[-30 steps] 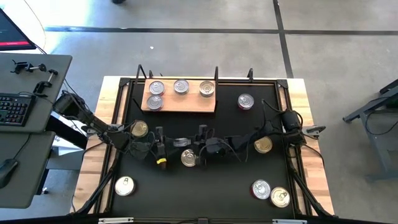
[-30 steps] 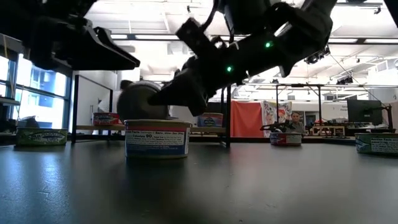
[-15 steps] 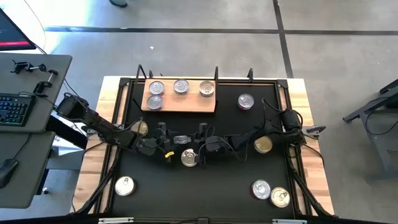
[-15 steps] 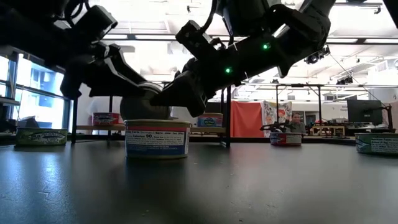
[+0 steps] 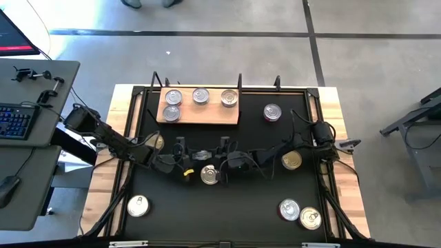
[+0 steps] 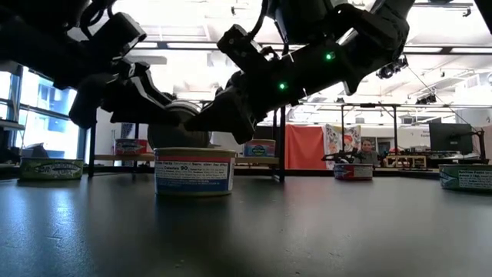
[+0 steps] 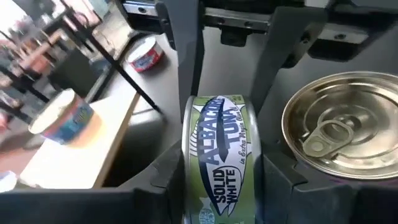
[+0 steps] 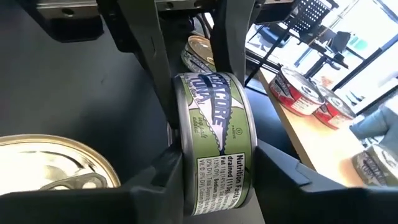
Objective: Stack canned seafood by type on shelf
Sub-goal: Put the green tuna can on the shelf aligned with the green tuna can
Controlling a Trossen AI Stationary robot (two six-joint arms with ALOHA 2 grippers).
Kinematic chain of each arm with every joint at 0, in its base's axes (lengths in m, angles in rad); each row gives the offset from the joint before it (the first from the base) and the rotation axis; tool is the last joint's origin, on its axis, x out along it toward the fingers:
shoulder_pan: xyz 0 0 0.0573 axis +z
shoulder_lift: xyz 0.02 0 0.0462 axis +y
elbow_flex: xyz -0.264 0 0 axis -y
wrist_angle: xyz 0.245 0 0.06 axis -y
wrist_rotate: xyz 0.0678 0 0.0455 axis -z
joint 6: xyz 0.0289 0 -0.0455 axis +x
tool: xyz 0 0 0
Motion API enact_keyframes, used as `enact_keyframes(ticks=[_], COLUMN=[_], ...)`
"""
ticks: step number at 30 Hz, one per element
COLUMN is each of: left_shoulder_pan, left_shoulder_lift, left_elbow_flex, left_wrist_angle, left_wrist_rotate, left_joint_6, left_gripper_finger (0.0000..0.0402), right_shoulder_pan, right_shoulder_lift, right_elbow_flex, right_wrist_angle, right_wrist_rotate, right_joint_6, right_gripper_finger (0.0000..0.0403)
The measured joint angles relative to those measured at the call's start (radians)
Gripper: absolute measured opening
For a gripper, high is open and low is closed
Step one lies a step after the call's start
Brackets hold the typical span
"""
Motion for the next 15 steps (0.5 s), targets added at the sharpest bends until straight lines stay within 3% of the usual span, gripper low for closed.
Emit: enact_keyframes(ticks=[4, 7, 10, 15], left_shoulder_pan=[-0.031, -0.034, 0.019, 0.218], left_shoulder_lift=[-0.001, -0.007, -0.008, -0.003], left_elbow_flex=[0.017, 0.057, 0.079, 0.085], left_wrist_angle=[-0.026, -0.045, -0.054, -0.056], left_wrist_rotate=[-0.146, -0.251, -0.302, -0.261], left_joint_6=[0.106, 0.234, 0.393, 0.548], left_gripper_finger=[0.0126, 0.0126, 0.0126, 0.0130], right_shoulder_pan=[0.041, 0.075, 0.105, 0.135], right_shoulder_lift=[-0.069, -0.151, -0.221, -0.273], right_elbow_flex=[0.000, 0.000, 0.000, 0.000], right_wrist_angle=[-0.122, -0.255, -0.405, -0.587], right_wrist_rotate=[0.193, 0.350, 0.443, 0.456], right_joint_6=[-0.046, -0.029, 0.044, 0.226], right_gripper_finger=[0.0231, 0.0268, 0.0278, 0.0277])
